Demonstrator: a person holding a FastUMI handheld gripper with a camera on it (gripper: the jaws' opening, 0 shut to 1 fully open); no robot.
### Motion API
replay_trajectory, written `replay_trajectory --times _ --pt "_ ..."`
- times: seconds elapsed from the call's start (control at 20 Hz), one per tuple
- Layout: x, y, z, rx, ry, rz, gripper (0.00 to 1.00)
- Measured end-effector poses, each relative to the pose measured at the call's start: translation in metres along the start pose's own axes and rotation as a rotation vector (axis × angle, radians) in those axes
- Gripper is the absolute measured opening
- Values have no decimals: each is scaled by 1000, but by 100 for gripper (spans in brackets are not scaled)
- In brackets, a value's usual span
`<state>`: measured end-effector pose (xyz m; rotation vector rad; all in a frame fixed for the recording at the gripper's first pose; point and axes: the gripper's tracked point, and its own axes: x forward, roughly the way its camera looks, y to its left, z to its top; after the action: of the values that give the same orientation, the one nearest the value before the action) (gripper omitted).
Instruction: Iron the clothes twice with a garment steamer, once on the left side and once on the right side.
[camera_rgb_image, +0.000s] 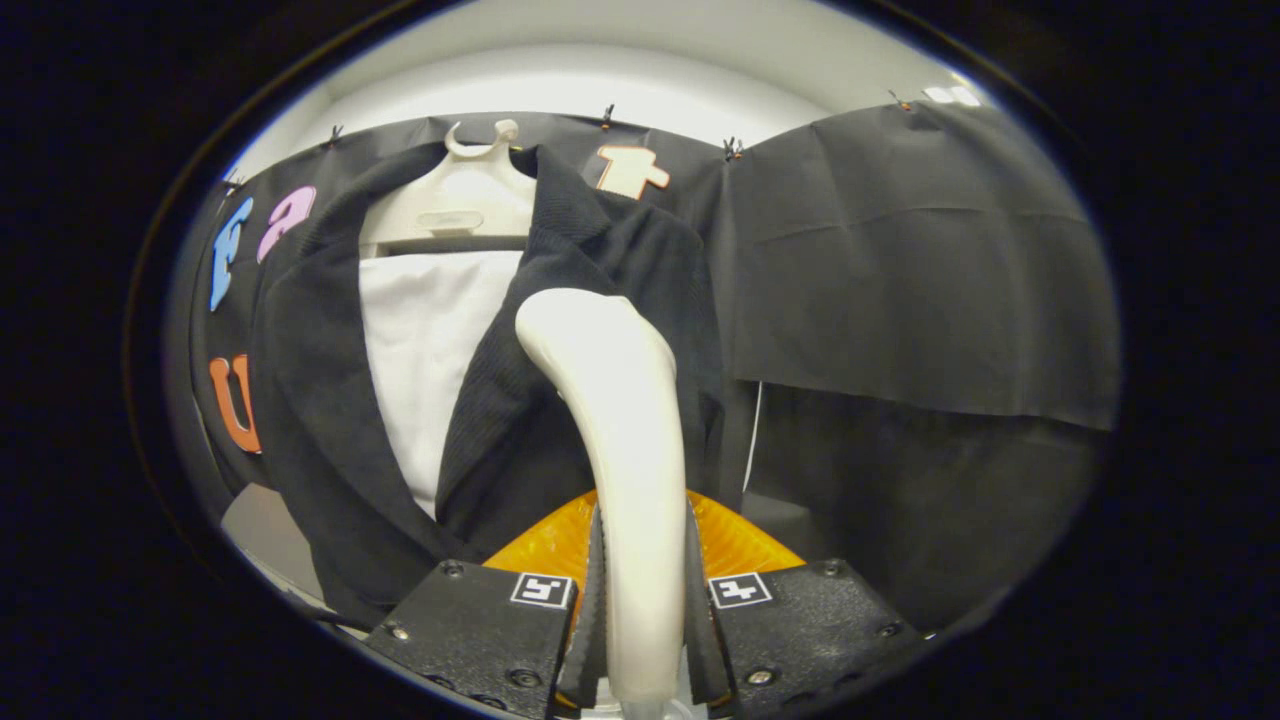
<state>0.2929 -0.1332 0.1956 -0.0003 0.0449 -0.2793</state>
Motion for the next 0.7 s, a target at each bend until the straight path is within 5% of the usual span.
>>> replay_trajectory --times 0.7 --pt "-7 12 -102 -92 85 -34 37"
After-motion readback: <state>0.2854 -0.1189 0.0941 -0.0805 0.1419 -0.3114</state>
